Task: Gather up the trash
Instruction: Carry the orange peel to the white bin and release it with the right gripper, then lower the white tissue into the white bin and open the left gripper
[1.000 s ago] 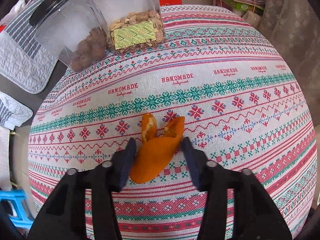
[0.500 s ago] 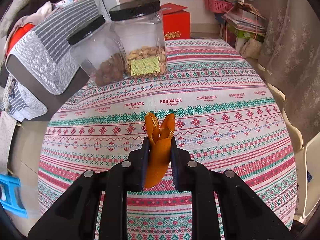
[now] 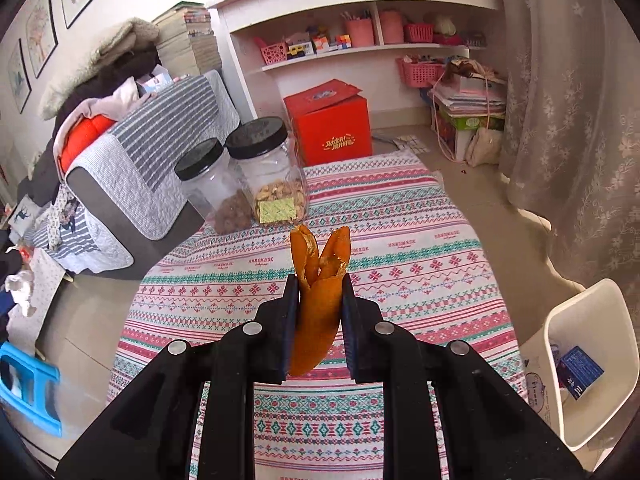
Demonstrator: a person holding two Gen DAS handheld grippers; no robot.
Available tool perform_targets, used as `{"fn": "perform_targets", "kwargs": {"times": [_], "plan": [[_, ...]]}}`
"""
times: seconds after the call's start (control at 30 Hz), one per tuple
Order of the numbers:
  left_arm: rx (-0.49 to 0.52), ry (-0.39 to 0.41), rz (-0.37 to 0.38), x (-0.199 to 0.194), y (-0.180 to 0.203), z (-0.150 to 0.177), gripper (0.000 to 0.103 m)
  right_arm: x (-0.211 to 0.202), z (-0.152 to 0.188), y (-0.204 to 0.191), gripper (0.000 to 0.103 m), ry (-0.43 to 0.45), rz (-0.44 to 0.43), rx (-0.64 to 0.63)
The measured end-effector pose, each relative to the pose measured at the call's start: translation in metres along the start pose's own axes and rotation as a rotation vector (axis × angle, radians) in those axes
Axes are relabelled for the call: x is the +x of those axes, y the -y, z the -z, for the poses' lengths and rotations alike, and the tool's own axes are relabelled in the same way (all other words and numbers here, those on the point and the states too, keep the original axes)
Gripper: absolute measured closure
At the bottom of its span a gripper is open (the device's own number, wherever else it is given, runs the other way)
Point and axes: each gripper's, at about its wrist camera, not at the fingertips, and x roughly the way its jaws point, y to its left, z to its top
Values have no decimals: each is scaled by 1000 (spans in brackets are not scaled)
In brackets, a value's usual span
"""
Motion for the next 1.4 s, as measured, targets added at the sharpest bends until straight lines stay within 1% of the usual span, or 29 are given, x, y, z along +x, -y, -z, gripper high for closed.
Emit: {"fn": "perform_targets", "kwargs": {"times": [0.17,0.27,0.37,0.47,0.67,0.77,0.9,1.0,1.03,1.07,1.1,1.17,1.23,1.3,1.37,1.4], "plan": [[52,-23,35,8,21,16,70,-30,-1,38,83,73,24,10],[99,-35,45,13,35,26,70,-49,0,61,83,120,54,26],[135,-41,48,19,48,35,70,-66,4,85,83,163,100,31],[145,-58,60,25,56,41,70,-81,11,110,83,206,168,36],[185,-83,62,39,75,55,70,-109,15,156,83,278,292,93],[208,-92,64,45,87,63,70,-115,17,181,82,275,363,124],[243,-110,63,55,102,74,70,-115,23,212,82,223,446,178],[271,-130,66,64,115,85,70,-111,27,227,81,170,517,185],[282,-136,66,67,121,89,70,-110,28,232,79,151,536,186],[291,-143,67,70,126,93,70,-110,29,238,75,141,551,192],[301,-150,70,73,131,96,70,-111,30,241,62,134,562,197],[321,-162,75,79,143,105,70,-117,32,250,47,145,579,208],[337,-176,86,84,155,113,70,-128,33,254,37,177,585,221],[348,-193,108,88,167,120,70,-142,33,260,17,226,604,239],[358,-207,141,91,180,129,70,-156,33,265,10,280,621,258],[367,-213,157,92,187,133,70,-161,32,268,9,297,627,265]]}}
